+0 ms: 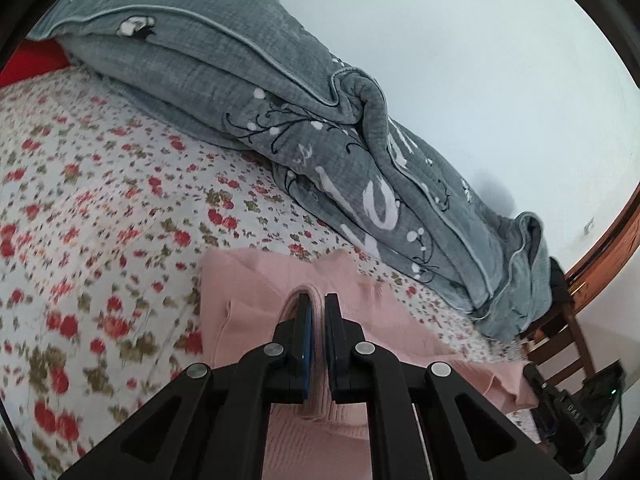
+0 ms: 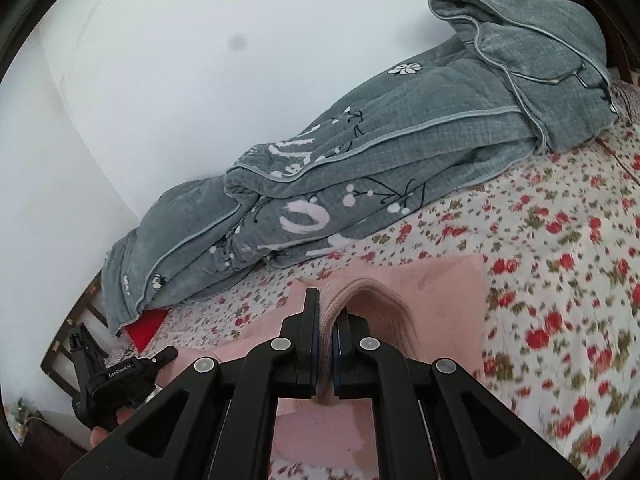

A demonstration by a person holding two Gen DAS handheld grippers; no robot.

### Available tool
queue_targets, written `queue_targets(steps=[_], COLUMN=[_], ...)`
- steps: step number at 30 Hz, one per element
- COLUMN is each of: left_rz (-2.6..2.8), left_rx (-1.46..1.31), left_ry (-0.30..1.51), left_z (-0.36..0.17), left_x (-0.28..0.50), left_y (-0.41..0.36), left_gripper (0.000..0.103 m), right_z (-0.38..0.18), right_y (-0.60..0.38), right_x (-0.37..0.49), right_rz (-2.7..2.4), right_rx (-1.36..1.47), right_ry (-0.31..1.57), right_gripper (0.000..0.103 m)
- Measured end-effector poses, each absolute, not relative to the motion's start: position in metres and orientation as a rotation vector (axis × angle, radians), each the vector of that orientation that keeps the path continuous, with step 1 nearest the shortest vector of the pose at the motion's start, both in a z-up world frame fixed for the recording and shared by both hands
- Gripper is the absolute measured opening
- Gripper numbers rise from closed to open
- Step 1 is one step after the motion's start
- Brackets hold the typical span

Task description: Fold small clothes

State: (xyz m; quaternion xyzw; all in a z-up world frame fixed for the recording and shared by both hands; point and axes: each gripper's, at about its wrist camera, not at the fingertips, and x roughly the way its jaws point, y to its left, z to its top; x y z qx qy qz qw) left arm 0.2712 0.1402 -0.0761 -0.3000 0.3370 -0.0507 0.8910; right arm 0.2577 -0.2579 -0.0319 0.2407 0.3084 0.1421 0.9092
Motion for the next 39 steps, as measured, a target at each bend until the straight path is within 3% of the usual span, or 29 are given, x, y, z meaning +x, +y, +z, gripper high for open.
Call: queue_targets(steps=[15, 18, 19, 20, 22, 26, 34, 39], left_rz=[-0.075, -0.089, -0.095, -0.094, -0.081, -0.095, -0.121, -0.131], left_rx=[-0.574, -0.619, -0.637, -0.639, -0.629, -0.628, -0.543, -0.513], left_ry=[0.787, 0.838, 0.852, 0.854, 0.829, 0.797, 0.908, 0.863], left_z=[-0.115, -0.130, -0.133, -0.134, -0.132, -0.126, -0.141, -0.144], left_x=[0.349, 0.361, 0.364, 0.366, 0.363, 0.359, 0.362, 0.359], left_y=[0.136, 0.141, 0.145, 0.147, 0.151, 0.158, 0.146, 0.139], left_gripper=[0.007, 0.009, 0.018, 0.034, 0.049, 0.054, 0.054, 0.049], right_z=[-0.081, -0.094, -0.098, -0.101, -0.104, -0.101, -0.135, -0.149], right_y=[-0.242, -0.240, -0.241, -0.242, -0.246, -0.251, -0.246, -0.239], right_x=[0.341, 0.357, 0.360, 0.363, 0.365, 0.359, 0.364, 0.364], right_rz=[0.259, 0.241, 0.235, 0.238, 0.244, 0.199, 0.129, 0.116], right_rx=[0.470, 0.452, 0.453, 0.455, 0.450, 0.373, 0.218, 0.170], right_ry=[0.722, 0.764, 0.778, 0.789, 0.796, 0.785, 0.905, 0.916], right_gripper=[0.006, 0.013, 0.018, 0.027, 0.037, 0.039, 0.041, 0.040])
